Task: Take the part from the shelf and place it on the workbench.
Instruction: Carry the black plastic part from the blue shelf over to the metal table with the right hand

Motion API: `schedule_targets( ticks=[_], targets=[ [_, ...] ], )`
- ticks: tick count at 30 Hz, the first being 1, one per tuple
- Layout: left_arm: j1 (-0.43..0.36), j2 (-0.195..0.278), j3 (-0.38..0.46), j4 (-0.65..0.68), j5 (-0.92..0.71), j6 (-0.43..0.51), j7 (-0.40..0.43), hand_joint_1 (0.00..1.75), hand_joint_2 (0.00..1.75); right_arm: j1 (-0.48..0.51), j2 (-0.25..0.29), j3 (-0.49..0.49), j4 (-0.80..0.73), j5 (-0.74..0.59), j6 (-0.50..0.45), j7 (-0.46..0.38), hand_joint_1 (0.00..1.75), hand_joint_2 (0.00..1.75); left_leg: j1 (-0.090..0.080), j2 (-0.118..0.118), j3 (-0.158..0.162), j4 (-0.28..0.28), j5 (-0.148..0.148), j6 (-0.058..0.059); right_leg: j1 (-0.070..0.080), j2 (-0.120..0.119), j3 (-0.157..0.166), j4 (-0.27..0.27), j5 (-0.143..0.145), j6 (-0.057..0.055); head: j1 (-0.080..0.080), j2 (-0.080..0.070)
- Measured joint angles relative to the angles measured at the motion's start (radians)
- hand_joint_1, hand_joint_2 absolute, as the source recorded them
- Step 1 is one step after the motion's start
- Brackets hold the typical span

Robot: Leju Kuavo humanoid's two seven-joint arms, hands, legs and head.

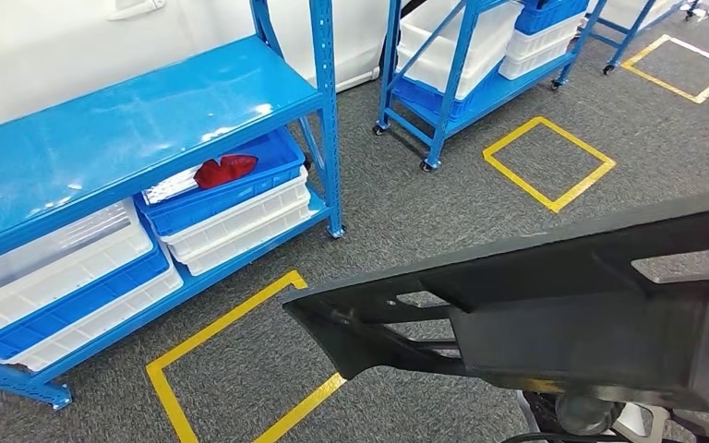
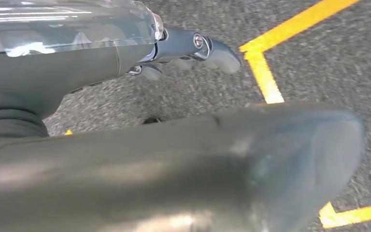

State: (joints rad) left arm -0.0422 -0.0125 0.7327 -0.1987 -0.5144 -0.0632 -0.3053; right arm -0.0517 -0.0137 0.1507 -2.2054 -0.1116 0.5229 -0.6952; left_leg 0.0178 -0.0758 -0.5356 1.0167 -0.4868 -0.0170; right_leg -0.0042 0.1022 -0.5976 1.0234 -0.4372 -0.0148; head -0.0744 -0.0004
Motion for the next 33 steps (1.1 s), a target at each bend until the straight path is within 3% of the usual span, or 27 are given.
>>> schedule_targets(
  ticks=[2, 3, 5, 7, 8, 9, 10, 11, 13, 15, 17, 19, 21, 23, 24, 25, 27, 29, 31, 33],
  targets=[
    [-0.003, -0.003, 0.001, 0.000, 0.002, 0.007, -0.004, 0.00, 0.00, -0.006, 0.022, -0.035, 0.024, -0.004, 0.026, 0.000, 1.75, 1.75, -0.002, 0.011, 0.000, -0.006, 0.002, 0.010, -0.003, 0.022, -0.010, -0.001, 0.008, 0.016, 0.000, 0.000],
    [-0.004, -0.005, 0.001, 0.000, 0.002, 0.011, -0.004, 0.00, 0.00, -0.008, 0.032, -0.050, 0.034, -0.005, 0.032, 0.000, 1.75, 1.75, -0.001, 0.022, 0.001, -0.011, 0.006, 0.016, -0.003, 0.017, -0.014, 0.002, 0.007, 0.021, 0.000, 0.000],
    [-0.005, -0.008, 0.002, 0.000, 0.002, 0.016, -0.004, 0.00, 0.00, -0.016, 0.048, -0.066, 0.045, -0.006, 0.036, 0.000, 1.75, 1.75, 0.002, 0.046, 0.002, -0.020, 0.014, 0.029, 0.000, -0.029, -0.040, 0.056, -0.027, 0.028, 0.000, 0.000],
    [-0.001, -0.009, 0.004, 0.000, 0.002, 0.019, -0.004, 0.00, 0.00, -0.023, 0.060, -0.078, 0.056, -0.007, 0.037, 0.000, 1.75, 1.75, -0.002, 0.074, 0.001, -0.021, 0.015, 0.034, -0.003, -0.080, -0.099, 0.183, -0.092, 0.033, 0.000, 0.000],
    [0.002, -0.009, 0.005, 0.000, 0.002, 0.020, -0.004, 0.00, 0.00, -0.024, 0.065, -0.083, 0.062, -0.007, 0.037, 0.000, 1.75, 1.75, -0.004, 0.088, 0.001, -0.020, 0.014, 0.035, -0.006, -0.089, -0.127, 0.242, -0.114, 0.036, 0.000, 0.000],
    [0.003, -0.009, 0.006, 0.000, 0.002, 0.020, -0.003, 0.00, 0.00, -0.024, 0.069, -0.088, 0.067, -0.007, 0.037, 0.000, 1.75, 1.75, -0.005, 0.102, 0.000, -0.020, 0.013, 0.036, -0.008, -0.093, -0.140, 0.272, -0.119, 0.038, 0.000, 0.000],
    [0.003, -0.009, 0.007, 0.000, 0.002, 0.021, -0.003, 0.00, 0.00, -0.024, 0.072, -0.092, 0.072, -0.007, 0.037, 0.000, 1.75, 1.75, -0.005, 0.114, 0.001, -0.020, 0.012, 0.035, -0.010, -0.097, -0.133, 0.262, -0.106, 0.038, 0.000, 0.000],
    [0.002, -0.010, 0.008, 0.000, 0.002, 0.021, -0.003, 0.00, 0.00, -0.024, 0.074, -0.095, 0.075, -0.007, 0.037, 0.000, 1.75, 1.75, -0.005, 0.126, 0.003, -0.019, 0.010, 0.033, -0.011, -0.105, -0.105, 0.212, -0.077, 0.038, 0.000, 0.000],
    [0.001, -0.010, 0.008, 0.000, 0.002, 0.022, -0.003, 0.00, 0.00, -0.025, 0.078, -0.097, 0.079, -0.009, 0.037, 0.000, 1.75, 1.75, -0.009, 0.145, 0.008, -0.019, 0.005, 0.026, -0.005, -0.145, -0.027, 0.071, -0.026, 0.031, 0.000, 0.000],
    [0.002, -0.010, 0.009, 0.000, 0.001, 0.024, -0.002, 0.00, 0.00, -0.025, 0.085, -0.098, 0.081, -0.015, 0.037, 0.000, 1.75, 1.75, -0.013, 0.163, 0.011, -0.017, 0.001, 0.017, 0.004, -0.169, 0.007, 0.001, -0.012, 0.019, 0.000, 0.000],
    [0.002, -0.010, 0.010, 0.000, -0.001, 0.027, -0.002, 0.00, 0.00, -0.024, 0.092, -0.104, 0.084, -0.021, 0.037, -0.001, 1.75, 1.75, -0.015, 0.182, 0.014, -0.019, -0.002, 0.006, 0.008, -0.150, 0.003, -0.003, -0.012, 0.007, 0.000, 0.000],
    [0.002, -0.010, 0.012, 0.000, -0.004, 0.026, -0.005, 0.00, 0.00, -0.022, 0.098, -0.113, 0.089, -0.027, 0.040, 0.000, 1.75, 1.75, -0.011, 0.163, 0.012, -0.002, -0.019, -0.004, 0.004, -0.130, 0.005, -0.012, -0.007, -0.006, 0.000, 0.000],
    [0.006, -0.010, 0.015, 0.000, -0.010, 0.023, -0.013, 0.00, 0.00, -0.022, 0.107, -0.123, 0.095, -0.035, 0.048, 0.000, 1.75, 1.75, -0.006, 0.113, -0.026, 0.085, -0.072, -0.011, 0.001, -0.111, 0.008, -0.019, -0.001, -0.016, 0.000, 0.000],
    [0.014, -0.009, 0.016, 0.000, -0.020, 0.020, -0.021, 0.00, 0.00, -0.019, 0.117, -0.140, 0.101, -0.039, 0.056, -0.001, 1.75, 1.75, -0.006, 0.088, -0.092, 0.222, -0.129, -0.014, 0.002, -0.087, 0.006, -0.018, 0.000, -0.021, 0.000, 0.000],
    [0.017, -0.009, 0.016, 0.000, -0.027, 0.019, -0.025, 0.00, 0.00, -0.014, 0.123, -0.151, 0.104, -0.041, 0.060, -0.001, 1.75, 1.75, -0.006, 0.085, -0.115, 0.264, -0.137, -0.015, 0.002, -0.074, 0.006, -0.017, 0.000, -0.021, 0.000, 0.000],
    [0.019, -0.009, 0.016, 0.000, -0.034, 0.018, -0.026, 0.00, 0.00, -0.008, 0.128, -0.164, 0.105, -0.042, 0.064, -0.001, 1.75, 1.75, -0.005, 0.084, -0.121, 0.269, -0.123, -0.015, 0.003, -0.061, 0.006, -0.016, 0.000, -0.021, 0.000, 0.000],
    [0.019, -0.009, 0.016, 0.000, -0.045, 0.018, -0.025, 0.00, 0.00, 0.003, 0.138, -0.188, 0.105, -0.047, 0.075, -0.001, 1.75, 1.75, -0.004, 0.070, -0.081, 0.168, -0.050, -0.013, 0.002, -0.035, 0.008, -0.011, -0.002, -0.019, 0.000, 0.000],
    [0.018, -0.006, 0.015, 0.000, -0.053, 0.019, -0.016, 0.00, 0.00, 0.008, 0.149, -0.211, 0.105, -0.051, 0.087, -0.001, 1.75, 1.75, -0.001, 0.024, -0.030, 0.046, 0.000, -0.007, 0.002, -0.010, 0.003, -0.002, -0.004, -0.011, 0.000, 0.000],
    [0.019, -0.002, 0.015, 0.000, -0.058, 0.026, 0.004, 0.00, 0.00, 0.012, 0.158, -0.233, 0.102, -0.053, 0.094, -0.001, 1.75, 1.75, -0.001, 0.001, -0.013, 0.004, 0.004, 0.000, 0.000, 0.014, -0.007, 0.003, -0.001, 0.002, 0.000, 0.000],
    [0.017, 0.002, 0.015, 0.000, -0.061, 0.037, 0.028, 0.00, 0.00, 0.021, 0.166, -0.257, 0.096, -0.054, 0.097, -0.001, 1.75, 1.75, -0.001, 0.021, -0.009, -0.004, 0.008, 0.011, -0.002, 0.029, -0.013, 0.003, 0.003, 0.014, 0.000, 0.000]
  ],
)
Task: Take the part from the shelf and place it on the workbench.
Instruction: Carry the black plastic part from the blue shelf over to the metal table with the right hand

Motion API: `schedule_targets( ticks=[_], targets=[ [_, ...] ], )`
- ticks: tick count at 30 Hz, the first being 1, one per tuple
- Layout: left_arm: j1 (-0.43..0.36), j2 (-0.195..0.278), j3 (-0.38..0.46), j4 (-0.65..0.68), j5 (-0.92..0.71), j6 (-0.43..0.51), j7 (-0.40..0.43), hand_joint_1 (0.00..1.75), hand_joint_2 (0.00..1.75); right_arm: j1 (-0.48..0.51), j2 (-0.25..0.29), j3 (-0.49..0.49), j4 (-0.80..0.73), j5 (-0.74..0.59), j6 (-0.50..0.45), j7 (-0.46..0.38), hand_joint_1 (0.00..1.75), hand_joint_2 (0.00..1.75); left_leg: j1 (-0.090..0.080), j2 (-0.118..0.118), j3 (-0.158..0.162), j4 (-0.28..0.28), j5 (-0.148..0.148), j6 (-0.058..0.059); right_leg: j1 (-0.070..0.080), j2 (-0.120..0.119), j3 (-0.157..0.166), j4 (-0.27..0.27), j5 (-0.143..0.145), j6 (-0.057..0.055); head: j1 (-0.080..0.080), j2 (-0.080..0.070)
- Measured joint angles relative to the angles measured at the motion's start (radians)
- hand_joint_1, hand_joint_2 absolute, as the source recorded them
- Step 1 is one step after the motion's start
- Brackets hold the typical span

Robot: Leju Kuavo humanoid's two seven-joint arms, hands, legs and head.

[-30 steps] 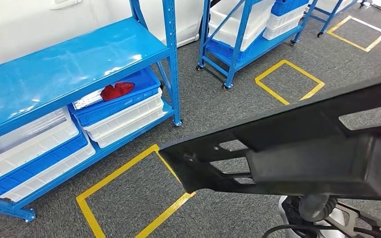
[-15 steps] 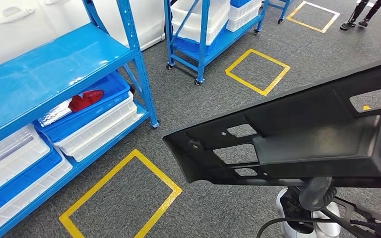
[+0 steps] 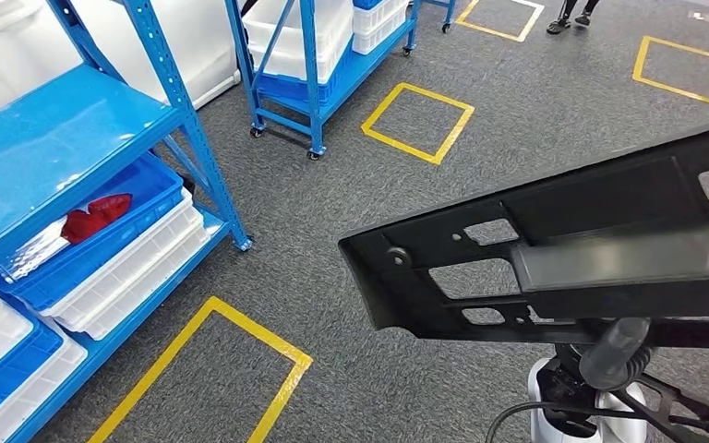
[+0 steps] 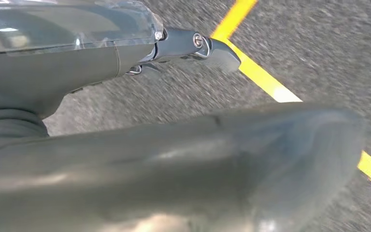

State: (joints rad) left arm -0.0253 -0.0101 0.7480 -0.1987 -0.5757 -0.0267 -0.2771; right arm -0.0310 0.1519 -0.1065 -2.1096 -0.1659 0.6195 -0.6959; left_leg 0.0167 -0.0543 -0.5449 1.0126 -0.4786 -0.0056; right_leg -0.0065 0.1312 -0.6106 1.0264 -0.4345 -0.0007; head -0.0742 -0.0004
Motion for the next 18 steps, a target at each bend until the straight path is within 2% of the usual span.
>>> schedule_targets(
  ticks=[1, 3, 4, 5, 7, 8, 9, 10, 12, 13, 14, 16, 17, 18],
  targets=[
    [-0.002, 0.002, 0.000, 0.000, -0.001, 0.004, 0.009, 0.00, 0.00, 0.004, 0.002, -0.012, -0.004, -0.002, 0.001, 0.000, 1.75, 1.75, 0.001, 0.011, 0.002, -0.004, 0.003, 0.007, 0.001, -0.010, -0.003, 0.004, -0.002, 0.004, 0.000, 0.000],
    [-0.003, 0.004, 0.000, 0.000, -0.002, 0.007, 0.019, 0.00, 0.00, 0.008, 0.007, -0.034, -0.011, -0.008, 0.004, 0.000, 1.75, 1.75, 0.004, 0.031, 0.005, -0.012, 0.009, 0.018, 0.004, -0.063, -0.021, 0.041, -0.028, 0.009, 0.000, 0.000],
    [-0.003, 0.005, 0.001, 0.000, -0.003, 0.008, 0.021, 0.00, 0.00, 0.009, 0.010, -0.043, -0.014, -0.012, 0.008, 0.000, 1.75, 1.75, 0.002, 0.040, 0.005, -0.013, 0.009, 0.020, 0.005, -0.092, -0.042, 0.086, -0.055, 0.012, 0.000, 0.000],
    [-0.001, 0.006, 0.001, 0.000, -0.005, 0.008, 0.022, 0.00, 0.00, 0.010, 0.015, -0.052, -0.016, -0.015, 0.014, 0.000, 1.75, 1.75, 0.001, 0.051, 0.004, -0.013, 0.009, 0.023, 0.003, -0.110, -0.072, 0.146, -0.086, 0.015, 0.000, 0.000],
    [0.003, 0.007, 0.002, 0.000, -0.009, 0.005, 0.020, 0.00, 0.00, 0.015, 0.026, -0.069, -0.022, -0.019, 0.032, 0.000, 1.75, 1.75, -0.002, 0.079, 0.003, -0.013, 0.008, 0.024, -0.002, -0.124, -0.131, 0.267, -0.133, 0.020, 0.000, 0.000],
    [0.003, 0.008, 0.002, 0.000, -0.012, 0.003, 0.017, 0.00, 0.00, 0.017, 0.032, -0.077, -0.027, -0.019, 0.043, 0.000, 1.75, 1.75, -0.003, 0.092, 0.003, -0.013, 0.007, 0.023, -0.005, -0.126, -0.140, 0.286, -0.131, 0.022, 0.000, 0.000],
    [0.002, 0.008, 0.002, 0.000, -0.014, 0.001, 0.013, 0.00, 0.00, 0.018, 0.038, -0.084, -0.033, -0.018, 0.052, 0.000, 1.75, 1.75, -0.003, 0.105, 0.004, -0.013, 0.006, 0.021, -0.006, -0.129, -0.127, 0.263, -0.111, 0.023, 0.000, 0.000],
    [-0.001, 0.009, 0.002, 0.000, -0.016, -0.001, 0.010, 0.00, 0.00, 0.018, 0.044, -0.090, -0.040, -0.017, 0.060, 0.000, 1.75, 1.75, -0.003, 0.117, 0.006, -0.013, 0.004, 0.019, -0.007, -0.138, -0.092, 0.201, -0.079, 0.022, 0.000, 0.000],
    [-0.004, 0.009, 0.002, 0.000, -0.018, -0.003, 0.006, 0.00, 0.00, 0.017, 0.055, -0.096, -0.054, -0.016, 0.066, 0.000, 1.75, 1.75, -0.007, 0.135, 0.013, -0.012, -0.002, 0.010, -0.003, -0.185, -0.012, 0.056, -0.032, 0.014, 0.000, 0.000],
    [-0.005, 0.009, 0.002, 0.000, -0.019, -0.004, 0.005, 0.00, 0.00, 0.017, 0.059, -0.098, -0.059, -0.016, 0.067, 0.000, 1.75, 1.75, -0.010, 0.143, 0.016, -0.012, -0.005, 0.005, 0.001, -0.201, 0.011, 0.013, -0.024, 0.007, 0.000, 0.000],
    [-0.006, 0.010, 0.002, 0.000, -0.019, -0.005, 0.004, 0.00, 0.00, 0.017, 0.062, -0.100, -0.062, -0.016, 0.067, 0.000, 1.75, 1.75, -0.012, 0.151, 0.019, -0.011, -0.008, 0.000, 0.004, -0.208, 0.019, -0.003, -0.025, 0.001, 0.000, 0.000],
    [-0.008, 0.010, 0.002, 0.000, -0.020, -0.006, 0.004, 0.00, 0.00, 0.018, 0.068, -0.104, -0.068, -0.016, 0.067, 0.000, 1.75, 1.75, -0.012, 0.168, 0.023, -0.012, -0.013, -0.012, 0.007, -0.184, 0.017, -0.005, -0.022, -0.012, 0.000, 0.000],
    [-0.009, 0.010, 0.002, 0.000, -0.020, -0.007, 0.004, 0.00, 0.00, 0.019, 0.070, -0.107, -0.072, -0.016, 0.068, 0.000, 1.75, 1.75, -0.010, 0.160, 0.024, -0.007, -0.020, -0.018, 0.006, -0.173, 0.019, -0.008, -0.019, -0.018, 0.000, 0.000],
    [-0.009, 0.010, 0.002, 0.000, -0.020, -0.008, 0.004, 0.00, 0.00, 0.018, 0.073, -0.108, -0.075, -0.016, 0.068, 0.000, 1.75, 1.75, -0.007, 0.141, 0.017, 0.012, -0.035, -0.022, 0.005, -0.162, 0.020, -0.012, -0.016, -0.024, 0.000, 0.000]
  ],
)
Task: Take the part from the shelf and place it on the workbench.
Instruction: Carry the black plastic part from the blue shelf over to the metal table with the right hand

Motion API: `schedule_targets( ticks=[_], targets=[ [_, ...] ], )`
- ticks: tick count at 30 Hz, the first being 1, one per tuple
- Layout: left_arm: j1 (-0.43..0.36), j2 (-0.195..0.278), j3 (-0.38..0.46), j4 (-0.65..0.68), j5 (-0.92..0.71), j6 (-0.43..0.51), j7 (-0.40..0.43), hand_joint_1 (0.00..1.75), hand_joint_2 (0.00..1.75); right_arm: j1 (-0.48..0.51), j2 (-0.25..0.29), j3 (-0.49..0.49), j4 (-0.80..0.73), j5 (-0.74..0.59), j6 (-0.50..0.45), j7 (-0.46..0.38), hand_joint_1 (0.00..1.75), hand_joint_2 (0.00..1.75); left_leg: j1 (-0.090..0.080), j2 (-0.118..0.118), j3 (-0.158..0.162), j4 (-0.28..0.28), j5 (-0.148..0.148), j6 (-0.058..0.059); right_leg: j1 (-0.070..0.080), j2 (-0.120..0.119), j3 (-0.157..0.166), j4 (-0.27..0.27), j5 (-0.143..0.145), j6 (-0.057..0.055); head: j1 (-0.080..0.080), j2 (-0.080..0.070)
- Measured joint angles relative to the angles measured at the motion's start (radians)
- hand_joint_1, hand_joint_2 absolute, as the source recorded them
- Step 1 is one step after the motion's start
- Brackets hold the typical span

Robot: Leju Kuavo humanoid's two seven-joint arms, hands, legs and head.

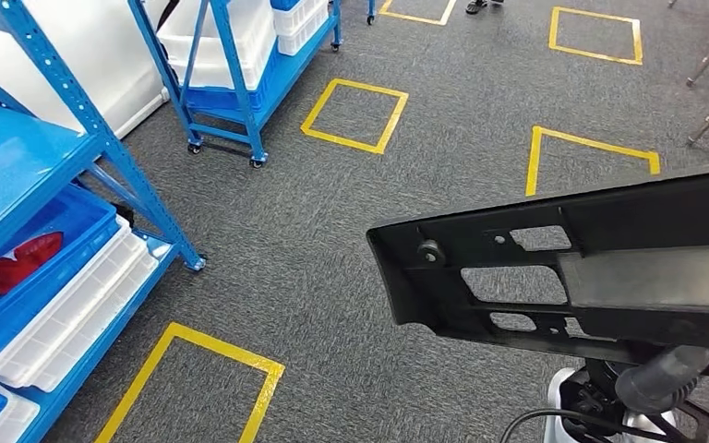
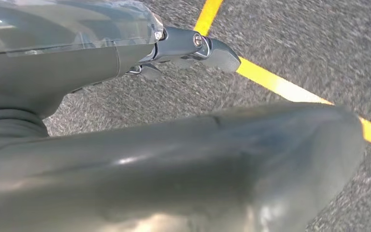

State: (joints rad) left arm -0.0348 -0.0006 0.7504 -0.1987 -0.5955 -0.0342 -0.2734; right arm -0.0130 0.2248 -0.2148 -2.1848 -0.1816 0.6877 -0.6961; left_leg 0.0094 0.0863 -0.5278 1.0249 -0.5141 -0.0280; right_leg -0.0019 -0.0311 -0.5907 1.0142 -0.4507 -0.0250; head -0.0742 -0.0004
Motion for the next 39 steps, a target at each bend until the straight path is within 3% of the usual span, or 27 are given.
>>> schedule_targets(
  ticks=[2, 4, 5, 6, 7, 9, 11, 13, 14, 16, 18, 19, 20, 21, 23, 25, 27, 29, 31, 33, 35, 36, 37, 39],
  targets=[
    [0.001, 0.000, 0.000, 0.000, 0.000, -0.001, -0.001, 0.00, 0.00, -0.001, 0.006, -0.001, -0.004, 0.000, 0.001, 0.000, 1.75, 1.75, 0.003, -0.054, -0.045, 0.102, -0.058, -0.005, -0.002, 0.021, 0.002, -0.004, 0.003, -0.009, 0.000, 0.000],
    [0.006, 0.001, 0.000, 0.000, 0.000, -0.002, -0.002, 0.00, 0.00, 0.000, 0.012, -0.002, -0.004, 0.000, 0.003, 0.000, 1.75, 1.75, 0.002, -0.076, -0.110, 0.233, -0.109, -0.005, 0.001, 0.048, 0.001, -0.003, 0.003, -0.014, 0.000, 0.000],
    [0.008, 0.001, 0.000, 0.000, -0.001, -0.002, -0.004, 0.00, 0.00, 0.001, 0.013, -0.002, -0.004, -0.001, 0.004, 0.000, 1.75, 1.75, 0.002, -0.078, -0.129, 0.263, -0.110, -0.004, 0.002, 0.063, 0.001, -0.002, 0.003, -0.014, 0.000, 0.000],
    [0.008, 0.001, 0.000, 0.000, -0.001, -0.003, -0.005, 0.00, 0.00, 0.001, 0.015, -0.002, -0.004, -0.002, 0.006, 0.000, 1.75, 1.75, 0.002, -0.079, -0.129, 0.253, -0.089, -0.002, 0.003, 0.078, 0.002, 0.000, 0.003, -0.014, 0.000, 0.000],
    [0.008, 0.000, 0.000, 0.000, -0.002, -0.004, -0.006, 0.00, 0.00, 0.002, 0.016, -0.002, -0.004, -0.004, 0.007, 0.000, 1.75, 1.75, 0.002, -0.083, -0.112, 0.207, -0.053, 0.001, 0.003, 0.092, 0.003, 0.002, 0.002, -0.013, 0.000, 0.000],
    [0.007, 0.000, 0.001, 0.000, -0.002, -0.004, -0.007, 0.00, 0.00, 0.001, 0.021, -0.002, -0.004, -0.012, 0.005, 0.000, 1.75, 1.75, 0.004, -0.119, -0.057, 0.071, 0.017, 0.007, 0.003, 0.118, 0.002, 0.008, 0.000, -0.009, 0.000, 0.000],
    [0.006, 0.000, 0.003, 0.000, -0.002, -0.004, -0.009, 0.00, 0.00, 0.000, 0.025, -0.002, -0.004, -0.020, -0.005, 0.000, 1.75, 1.75, 0.003, -0.150, -0.029, -0.001, 0.037, 0.014, 0.001, 0.140, -0.005, 0.013, 0.000, 0.001, 0.000, 0.000],
    [0.003, 0.000, 0.007, 0.000, -0.002, -0.003, -0.011, 0.00, 0.00, -0.002, 0.027, -0.003, -0.003, -0.024, -0.020, 0.000, 1.75, 1.75, 0.001, -0.140, -0.024, -0.009, 0.037, 0.024, -0.002, 0.161, -0.011, 0.010, 0.005, 0.015, 0.000, 0.000],
    [0.001, 0.000, 0.008, 0.000, -0.002, -0.003, -0.013, 0.00, 0.00, -0.002, 0.027, -0.004, -0.003, -0.025, -0.025, 0.000, 1.75, 1.75, 0.001, -0.130, -0.022, -0.014, 0.040, 0.031, -0.003, 0.159, -0.012, 0.012, 0.004, 0.020, 0.000, 0.000],
    [0.000, -0.001, 0.008, 0.000, -0.002, -0.002, -0.016, 0.00, 0.00, -0.007, 0.027, -0.005, -0.003, -0.027, -0.031, 0.000, 1.75, 1.75, 0.002, -0.107, -0.017, -0.026, 0.048, 0.045, 0.000, 0.116, -0.034, 0.057, -0.026, 0.028, 0.000, 0.000],
    [0.003, -0.002, 0.009, 0.000, -0.002, -0.002, -0.017, 0.00, 0.00, -0.011, 0.027, -0.006, -0.003, -0.028, -0.033, 0.000, 1.75, 1.75, -0.001, -0.084, -0.017, -0.029, 0.049, 0.053, -0.001, 0.059, -0.094, 0.180, -0.090, 0.033, 0.000, 0.000],
    [0.006, -0.002, 0.009, 0.000, -0.003, -0.002, -0.017, 0.00, 0.00, -0.011, 0.027, -0.006, -0.002, -0.029, -0.033, 0.000, 1.75, 1.75, -0.003, -0.071, -0.017, -0.029, 0.049, 0.054, -0.004, 0.047, -0.127, 0.246, -0.116, 0.036, 0.000, 0.000],
    [0.008, -0.002, 0.009, 0.000, -0.003, -0.001, -0.017, 0.00, 0.00, -0.011, 0.027, -0.006, -0.001, -0.030, -0.034, 0.000, 1.75, 1.75, -0.004, -0.058, -0.017, -0.029, 0.047, 0.054, -0.006, 0.041, -0.148, 0.290, -0.127, 0.038, 0.000, 0.000],
    [0.008, -0.002, 0.009, 0.000, -0.003, -0.001, -0.017, 0.00, 0.00, -0.011, 0.027, -0.007, 0.000, -0.031, -0.035, 0.000, 1.75, 1.75, -0.005, -0.045, -0.017, -0.029, 0.046, 0.054, -0.008, 0.038, -0.151, 0.296, -0.119, 0.039, 0.000, 0.000],
    [0.006, -0.002, 0.009, 0.000, -0.003, -0.001, -0.017, 0.00, 0.00, -0.011, 0.027, -0.007, 0.000, -0.032, -0.037, 0.000, 1.75, 1.75, -0.007, -0.024, -0.013, -0.029, 0.043, 0.051, -0.009, 0.020, -0.094, 0.190, -0.060, 0.036, 0.000, 0.000],
    [0.005, -0.003, 0.009, 0.000, -0.003, -0.001, -0.017, 0.00, 0.00, -0.012, 0.028, -0.008, 0.000, -0.034, -0.036, 0.000, 1.75, 1.75, -0.011, -0.007, -0.007, -0.028, 0.038, 0.044, -0.001, -0.021, -0.019, 0.050, -0.014, 0.027, 0.000, 0.000],
    [0.005, -0.004, 0.009, 0.000, -0.005, -0.001, -0.018, 0.00, 0.00, -0.014, 0.032, -0.011, -0.001, -0.038, -0.034, 0.000, 1.75, 1.75, -0.014, 0.009, -0.003, -0.028, 0.033, 0.035, 0.009, -0.036, 0.005, 0.000, -0.008, 0.017, 0.000, 0.000],
    [0.003, -0.004, 0.010, 0.000, -0.009, -0.001, -0.018, 0.00, 0.00, -0.015, 0.041, -0.019, -0.002, -0.040, -0.035, 0.000, 1.75, 1.75, -0.014, 0.024, 0.001, -0.029, 0.028, 0.025, 0.008, -0.012, 0.004, -0.004, -0.004, 0.009, 0.000, 0.000],
    [-0.001, -0.005, 0.010, 0.000, -0.012, -0.002, -0.018, 0.00, 0.00, -0.016, 0.051, -0.023, -0.005, -0.039, -0.040, 0.000, 1.75, 1.75, -0.010, -0.006, -0.008, 0.005, 0.001, 0.014, 0.003, 0.008, 0.009, -0.013, 0.002, -0.002, 0.000, 0.000],
    [-0.001, -0.005, 0.011, 0.000, -0.013, -0.002, -0.019, 0.00, 0.00, -0.019, 0.057, -0.023, -0.008, -0.034, -0.047, 0.000, 1.75, 1.75, -0.006, -0.060, -0.058, 0.120, -0.062, 0.007, -0.001, 0.027, 0.011, -0.017, 0.005, -0.009, 0.000, 0.000],
    [0.003, -0.005, 0.013, 0.000, -0.014, -0.003, -0.019, 0.00, 0.00, -0.019, 0.059, -0.019, -0.009, -0.027, -0.065, 0.000, 1.75, 1.75, -0.005, -0.078, -0.123, 0.251, -0.111, 0.003, -0.001, 0.051, 0.011, -0.016, 0.005, -0.012, 0.000, 0.000],
    [0.004, -0.005, 0.014, 0.000, -0.016, -0.003, -0.020, 0.00, 0.00, -0.019, 0.059, -0.016, -0.010, -0.023, -0.079, 0.000, 1.75, 1.75, -0.004, -0.080, -0.137, 0.274, -0.108, 0.002, -0.001, 0.064, 0.011, -0.015, 0.005, -0.012, 0.000, 0.000],
    [0.005, -0.006, 0.015, 0.000, -0.018, -0.004, -0.021, 0.00, 0.00, -0.019, 0.059, -0.014, -0.010, -0.020, -0.094, 0.000, 1.75, 1.75, -0.002, -0.081, -0.131, 0.255, -0.085, 0.001, -0.001, 0.079, 0.012, -0.013, 0.005, -0.011, 0.000, 0.000],
    [0.003, -0.006, 0.015, 0.000, -0.022, -0.005, -0.024, 0.00, 0.00, -0.019, 0.058, -0.010, -0.013, -0.016, -0.121, 0.000, 1.75, 1.75, 0.006, -0.100, -0.076, 0.125, -0.009, 0.000, -0.003, 0.105, 0.013, -0.006, 0.002, -0.006, 0.000, 0.000]
  ],
)
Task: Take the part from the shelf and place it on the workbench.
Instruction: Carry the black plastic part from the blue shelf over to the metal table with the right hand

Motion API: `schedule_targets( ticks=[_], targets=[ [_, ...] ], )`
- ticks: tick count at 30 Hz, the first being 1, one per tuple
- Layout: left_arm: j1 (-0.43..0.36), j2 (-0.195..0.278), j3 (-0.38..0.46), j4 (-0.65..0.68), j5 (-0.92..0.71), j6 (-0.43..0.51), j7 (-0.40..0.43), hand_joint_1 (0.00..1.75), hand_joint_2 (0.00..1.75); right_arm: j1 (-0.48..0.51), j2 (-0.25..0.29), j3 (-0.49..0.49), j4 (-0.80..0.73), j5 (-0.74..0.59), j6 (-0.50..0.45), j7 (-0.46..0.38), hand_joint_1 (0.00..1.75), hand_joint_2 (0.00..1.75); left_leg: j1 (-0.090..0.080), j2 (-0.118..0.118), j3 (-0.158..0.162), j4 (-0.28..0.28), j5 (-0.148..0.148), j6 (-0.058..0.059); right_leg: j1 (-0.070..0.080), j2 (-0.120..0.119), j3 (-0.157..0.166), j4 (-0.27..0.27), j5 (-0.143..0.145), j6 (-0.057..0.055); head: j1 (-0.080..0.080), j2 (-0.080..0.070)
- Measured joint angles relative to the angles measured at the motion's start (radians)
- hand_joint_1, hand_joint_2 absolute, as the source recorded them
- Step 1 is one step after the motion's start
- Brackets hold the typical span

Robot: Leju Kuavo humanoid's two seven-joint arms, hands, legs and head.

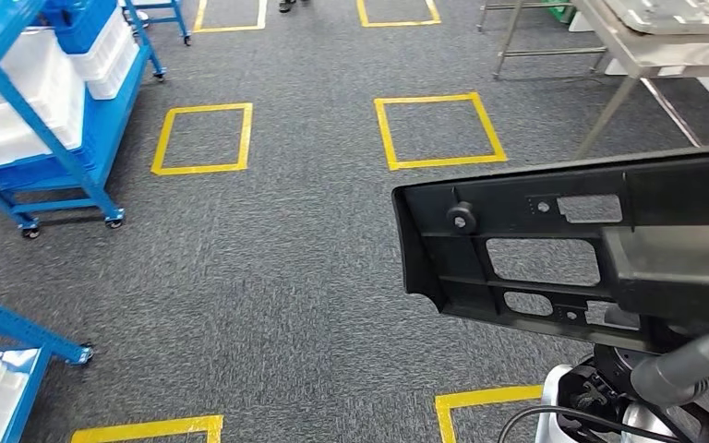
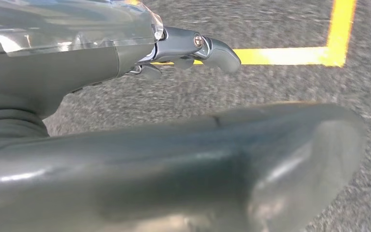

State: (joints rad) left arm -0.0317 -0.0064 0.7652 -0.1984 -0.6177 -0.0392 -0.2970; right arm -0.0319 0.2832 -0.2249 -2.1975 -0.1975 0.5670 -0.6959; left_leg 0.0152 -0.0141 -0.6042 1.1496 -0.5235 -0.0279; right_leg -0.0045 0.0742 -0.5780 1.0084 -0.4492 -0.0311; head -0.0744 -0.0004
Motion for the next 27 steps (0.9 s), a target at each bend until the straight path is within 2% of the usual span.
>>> schedule_targets(
  ticks=[2, 3, 5, 6, 8, 9, 10, 11, 12, 13, 14, 15, 16, 17, 18, 19, 21, 22, 23, 25, 26, 27],
  targets=[
    [-0.002, -0.001, 0.000, 0.000, -0.003, -0.001, -0.002, 0.00, 0.00, -0.001, 0.000, 0.003, -0.003, -0.002, -0.013, 0.000, 1.75, 1.75, 0.005, -0.034, 0.046, -0.109, 0.040, 0.003, 0.000, 0.022, -0.006, 0.011, -0.004, 0.011, 0.000, 0.000],
    [-0.003, -0.001, 0.000, 0.000, -0.005, -0.002, -0.003, 0.00, 0.00, -0.002, 0.000, 0.004, -0.004, -0.004, -0.015, 0.000, 1.75, 1.75, 0.005, -0.044, 0.054, -0.130, 0.043, 0.007, 0.001, 0.031, -0.011, 0.014, -0.004, 0.017, 0.000, 0.000],
    [-0.006, -0.002, 0.001, 0.000, -0.008, -0.002, -0.003, 0.00, 0.00, -0.004, -0.001, 0.005, -0.004, -0.008, -0.019, 0.000, 1.75, 1.75, 0.001, -0.031, 0.055, -0.134, 0.045, 0.021, -0.002, 0.047, -0.017, 0.012, 0.000, 0.030, 0.000, 0.000],
    [-0.008, -0.004, 0.001, 0.000, -0.009, -0.002, -0.003, 0.00, 0.00, -0.005, -0.001, 0.005, -0.004, -0.009, -0.023, 0.000, 1.75, 1.75, 0.000, -0.021, 0.056, -0.137, 0.049, 0.029, -0.003, 0.041, -0.020, 0.015, -0.001, 0.036, 0.000, 0.000],
    [-0.011, -0.007, 0.002, 0.000, -0.009, -0.002, -0.005, 0.00, 0.00, -0.010, -0.001, 0.006, -0.004, -0.011, -0.036, 0.000, 1.75, 1.75, 0.001, -0.001, 0.057, -0.145, 0.055, 0.043, -0.002, -0.005, -0.043, 0.063, -0.033, 0.044, 0.000, 0.000],
    [-0.010, -0.008, 0.004, 0.000, -0.010, -0.002, -0.005, 0.00, 0.00, -0.013, -0.001, 0.007, -0.003, -0.011, -0.042, 0.000, 1.75, 1.75, 0.000, 0.010, 0.057, -0.146, 0.056, 0.046, -0.002, -0.034, -0.068, 0.118, -0.063, 0.047, 0.000, 0.000],
    [-0.009, -0.008, 0.007, 0.000, -0.009, -0.002, -0.006, 0.00, 0.00, -0.015, -0.001, 0.009, -0.001, -0.011, -0.046, 0.000, 1.75, 1.75, -0.002, 0.021, 0.056, -0.146, 0.055, 0.049, -0.002, -0.052, -0.101, 0.185, -0.096, 0.049, 0.000, 0.000],
    [-0.007, -0.008, 0.010, 0.000, -0.009, -0.002, -0.006, 0.00, 0.00, -0.017, -0.002, 0.011, 0.002, -0.011, -0.049, 0.000, 1.75, 1.75, -0.004, 0.034, 0.056, -0.146, 0.055, 0.050, -0.004, -0.060, -0.132, 0.248, -0.119, 0.052, 0.000, 0.000],
    [-0.007, -0.008, 0.013, 0.000, -0.009, -0.002, -0.006, 0.00, 0.00, -0.018, -0.002, 0.013, 0.005, -0.011, -0.051, 0.000, 1.75, 1.75, -0.005, 0.046, 0.056, -0.146, 0.054, 0.051, -0.005, -0.064, -0.151, 0.287, -0.127, 0.053, 0.000, 0.000],
    [-0.007, -0.009, 0.016, 0.000, -0.009, -0.002, -0.006, 0.00, 0.00, -0.019, -0.002, 0.016, 0.009, -0.011, -0.051, 0.000, 1.75, 1.75, -0.006, 0.058, 0.056, -0.146, 0.052, 0.050, -0.006, -0.066, -0.152, 0.288, -0.116, 0.053, 0.000, 0.000],
    [-0.009, -0.009, 0.018, 0.000, -0.008, -0.002, -0.005, 0.00, 0.00, -0.021, -0.003, 0.020, 0.013, -0.011, -0.051, 0.000, 1.75, 1.75, -0.006, 0.069, 0.058, -0.146, 0.051, 0.049, -0.006, -0.072, -0.133, 0.249, -0.089, 0.051, 0.000, 0.000],
    [-0.011, -0.010, 0.019, 0.000, -0.008, -0.002, -0.005, 0.00, 0.00, -0.023, -0.003, 0.024, 0.015, -0.011, -0.050, 0.000, 1.75, 1.75, -0.007, 0.078, 0.061, -0.146, 0.048, 0.047, -0.005, -0.086, -0.098, 0.182, -0.054, 0.048, 0.000, 0.000],
    [-0.012, -0.011, 0.019, 0.000, -0.008, -0.002, -0.005, 0.00, 0.00, -0.026, -0.003, 0.028, 0.017, -0.011, -0.049, 0.000, 1.75, 1.75, -0.008, 0.087, 0.064, -0.146, 0.046, 0.044, 0.000, -0.115, -0.061, 0.111, -0.030, 0.041, 0.000, 0.000],
    [-0.013, -0.012, 0.020, 0.000, -0.008, -0.002, -0.005, 0.00, 0.00, -0.030, -0.003, 0.033, 0.019, -0.010, -0.049, 0.000, 1.75, 1.75, -0.011, 0.096, 0.067, -0.145, 0.043, 0.040, 0.005, -0.139, -0.033, 0.055, -0.013, 0.035, 0.000, 0.000],
    [-0.014, -0.012, 0.022, 0.000, -0.008, -0.002, -0.005, 0.00, 0.00, -0.034, -0.003, 0.037, 0.022, -0.010, -0.049, 0.000, 1.75, 1.75, -0.013, 0.105, 0.069, -0.144, 0.040, 0.035, 0.011, -0.156, -0.018, 0.023, -0.007, 0.028, 0.000, 0.000],
    [-0.014, -0.013, 0.023, 0.000, -0.008, -0.002, -0.005, 0.00, 0.00, -0.038, -0.003, 0.041, 0.024, -0.009, -0.049, 0.000, 1.75, 1.75, -0.015, 0.115, 0.070, -0.144, 0.038, 0.030, 0.016, -0.160, -0.016, 0.013, -0.010, 0.023, 0.000, 0.000],
    [-0.016, -0.015, 0.025, 0.000, -0.008, -0.002, -0.004, 0.00, 0.00, -0.043, -0.004, 0.046, 0.027, -0.009, -0.048, 0.000, 1.75, 1.75, -0.015, 0.133, 0.076, -0.144, 0.032, 0.020, 0.014, -0.133, -0.016, 0.007, -0.006, 0.015, 0.000, 0.000],
    [-0.018, -0.016, 0.026, 0.000, -0.008, -0.002, -0.004, 0.00, 0.00, -0.045, -0.004, 0.049, 0.028, -0.008, -0.047, 0.000, 1.75, 1.75, -0.013, 0.122, 0.074, -0.133, 0.021, 0.015, 0.011, -0.120, -0.014, 0.003, -0.003, 0.010, 0.000, 0.000],
    [-0.020, -0.017, 0.026, 0.000, -0.008, -0.002, -0.003, 0.00, 0.00, -0.048, -0.004, 0.053, 0.029, -0.008, -0.047, 0.000, 1.75, 1.75, -0.011, 0.100, 0.065, -0.105, 0.002, 0.010, 0.007, -0.108, -0.011, -0.001, 0.000, 0.004, 0.000, 0.000],
    [-0.022, -0.019, 0.027, 0.000, -0.009, -0.002, -0.003, 0.00, 0.00, -0.054, -0.004, 0.060, 0.033, -0.007, -0.046, 0.000, 1.75, 1.75, -0.006, 0.043, 0.012, 0.010, -0.058, 0.003, 0.004, -0.084, -0.010, -0.004, 0.003, -0.003, 0.000, 0.000],
    [-0.020, -0.019, 0.028, 0.000, -0.010, -0.002, -0.003, 0.00, 0.00, -0.055, -0.004, 0.062, 0.035, -0.007, -0.047, 0.000, 1.75, 1.75, -0.005, 0.030, -0.022, 0.078, -0.085, 0.000, 0.005, -0.071, -0.011, -0.004, 0.004, -0.005, 0.000, 0.000],
    [-0.017, -0.019, 0.029, 0.000, -0.009, -0.002, -0.003, 0.00, 0.00, -0.055, -0.004, 0.063, 0.037, -0.006, -0.047, 0.000, 1.75, 1.75, -0.005, 0.025, -0.050, 0.127, -0.096, -0.001, 0.005, -0.056, -0.011, -0.003, 0.004, -0.006, 0.000, 0.000]
  ],
)
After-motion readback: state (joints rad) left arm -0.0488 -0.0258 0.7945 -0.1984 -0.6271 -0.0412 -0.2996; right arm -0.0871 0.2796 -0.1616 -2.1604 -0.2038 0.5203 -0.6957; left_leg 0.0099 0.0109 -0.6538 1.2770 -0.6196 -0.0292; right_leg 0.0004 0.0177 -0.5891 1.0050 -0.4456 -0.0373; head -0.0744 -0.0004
